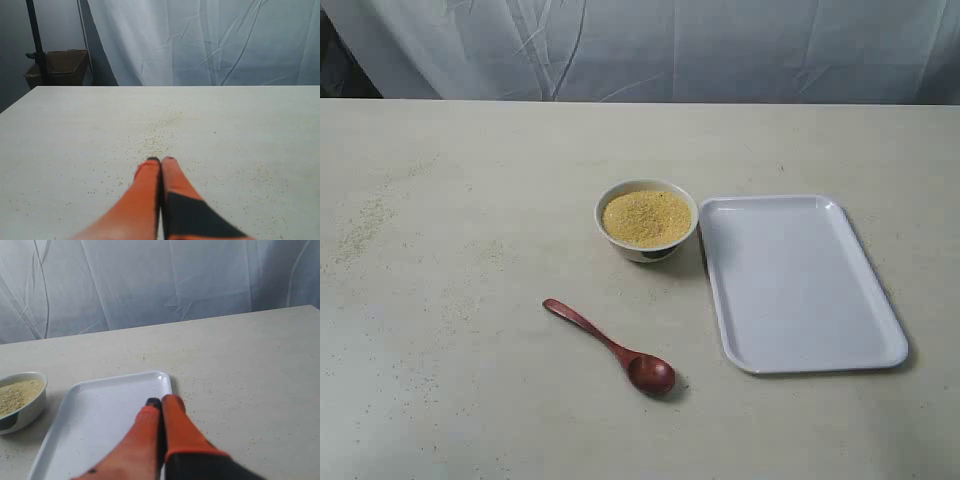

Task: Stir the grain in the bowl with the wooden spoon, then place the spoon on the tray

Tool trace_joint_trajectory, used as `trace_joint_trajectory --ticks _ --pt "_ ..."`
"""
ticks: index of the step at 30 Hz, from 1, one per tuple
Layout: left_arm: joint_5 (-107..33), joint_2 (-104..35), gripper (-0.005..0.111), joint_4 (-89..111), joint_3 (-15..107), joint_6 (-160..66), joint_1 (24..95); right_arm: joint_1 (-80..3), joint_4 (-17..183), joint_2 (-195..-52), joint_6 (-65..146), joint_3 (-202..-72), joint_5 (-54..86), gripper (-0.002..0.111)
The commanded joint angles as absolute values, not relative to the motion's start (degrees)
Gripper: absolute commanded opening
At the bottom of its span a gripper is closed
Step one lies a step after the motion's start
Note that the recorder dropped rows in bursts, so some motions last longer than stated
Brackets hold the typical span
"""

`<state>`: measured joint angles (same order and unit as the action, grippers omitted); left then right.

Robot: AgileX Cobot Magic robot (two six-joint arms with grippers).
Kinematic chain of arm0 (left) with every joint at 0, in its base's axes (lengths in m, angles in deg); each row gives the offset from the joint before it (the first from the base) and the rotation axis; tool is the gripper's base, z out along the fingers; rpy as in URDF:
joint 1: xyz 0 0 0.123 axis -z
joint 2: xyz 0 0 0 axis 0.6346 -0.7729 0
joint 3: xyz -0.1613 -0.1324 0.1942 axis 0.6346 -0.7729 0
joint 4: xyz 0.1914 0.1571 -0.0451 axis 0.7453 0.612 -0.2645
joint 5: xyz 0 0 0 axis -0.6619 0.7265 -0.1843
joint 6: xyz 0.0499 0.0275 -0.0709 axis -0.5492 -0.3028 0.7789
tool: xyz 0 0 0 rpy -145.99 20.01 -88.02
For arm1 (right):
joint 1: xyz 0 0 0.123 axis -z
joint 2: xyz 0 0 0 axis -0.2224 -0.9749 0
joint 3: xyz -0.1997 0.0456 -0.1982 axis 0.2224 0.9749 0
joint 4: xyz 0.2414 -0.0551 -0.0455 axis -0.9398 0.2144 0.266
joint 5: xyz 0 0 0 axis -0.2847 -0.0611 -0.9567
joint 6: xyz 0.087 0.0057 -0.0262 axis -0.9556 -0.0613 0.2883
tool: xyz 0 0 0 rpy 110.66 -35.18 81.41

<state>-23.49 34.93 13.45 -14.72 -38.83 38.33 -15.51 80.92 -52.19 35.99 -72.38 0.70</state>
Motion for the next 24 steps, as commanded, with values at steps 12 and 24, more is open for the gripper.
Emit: trace_joint_trajectory --ticks 12,24 --pt "-23.6 35.2 0.000 13.5 -14.8 -38.8 38.2 -15.1 81.4 -51.8 36.2 -72.3 10.0 0.000" --pt "-23.6 35.2 0.000 13.5 -14.8 -38.8 38.2 -15.1 81.4 -51.8 36.2 -72.3 28.6 0.000"
